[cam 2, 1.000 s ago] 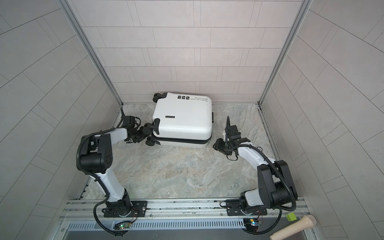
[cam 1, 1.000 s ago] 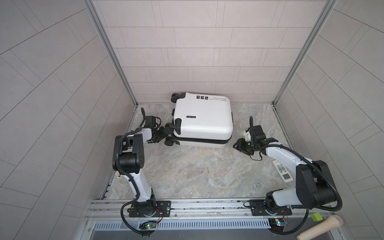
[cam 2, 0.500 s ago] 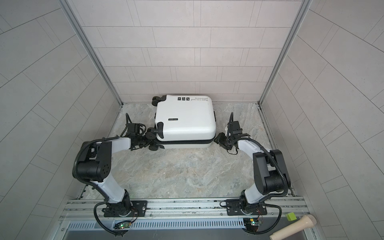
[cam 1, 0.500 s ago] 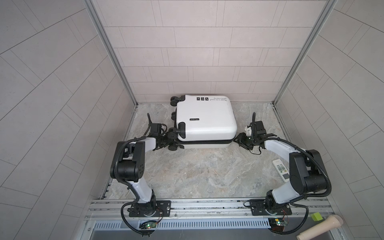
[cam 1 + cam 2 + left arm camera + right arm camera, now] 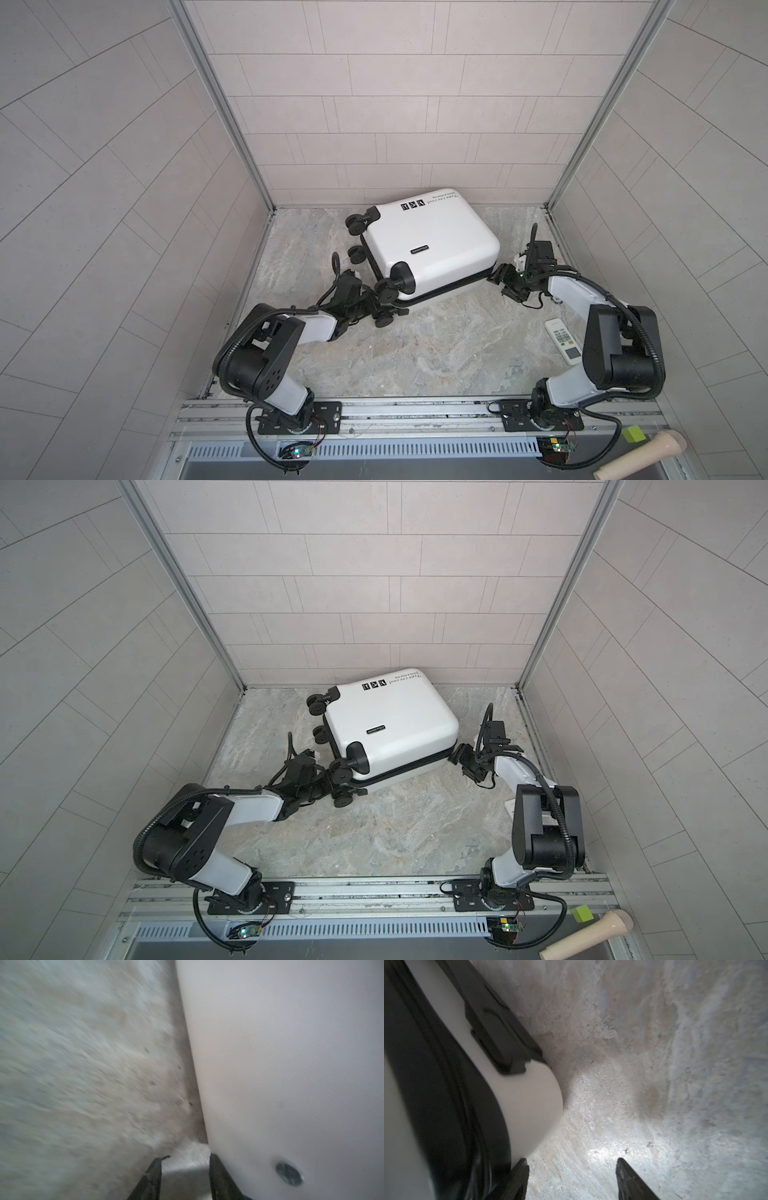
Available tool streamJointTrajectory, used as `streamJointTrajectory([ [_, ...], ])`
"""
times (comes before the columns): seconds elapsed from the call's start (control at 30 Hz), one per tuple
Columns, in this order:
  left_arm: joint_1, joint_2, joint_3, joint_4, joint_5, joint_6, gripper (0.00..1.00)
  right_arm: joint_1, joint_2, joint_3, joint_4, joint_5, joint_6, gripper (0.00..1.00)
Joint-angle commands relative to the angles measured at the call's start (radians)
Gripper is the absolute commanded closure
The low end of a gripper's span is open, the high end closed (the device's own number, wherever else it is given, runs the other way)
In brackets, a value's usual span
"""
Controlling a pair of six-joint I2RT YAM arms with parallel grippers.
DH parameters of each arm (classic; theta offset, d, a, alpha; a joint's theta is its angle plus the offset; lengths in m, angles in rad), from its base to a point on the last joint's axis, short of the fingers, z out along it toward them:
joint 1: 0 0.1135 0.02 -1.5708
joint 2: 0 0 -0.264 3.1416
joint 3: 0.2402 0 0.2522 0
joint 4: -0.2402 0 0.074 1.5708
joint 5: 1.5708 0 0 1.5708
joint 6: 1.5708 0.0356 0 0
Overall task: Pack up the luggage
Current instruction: 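Push the closed suitcase with both grippers, rotating it on the floor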
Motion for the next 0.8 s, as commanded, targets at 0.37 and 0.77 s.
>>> streamJointTrajectory([
  [0.37,-0.122,-0.664,0.042,-0.549,-0.374,0.189,0.46,-0.026,-0.092,0.014,-0.147,0.001,-0.109,0.26],
  [0.77,0.348,-0.392,0.440,-0.682,-0.079,0.268,0.28,0.013,-0.201,-0.088,-0.133,0.020,-0.091,0.27],
])
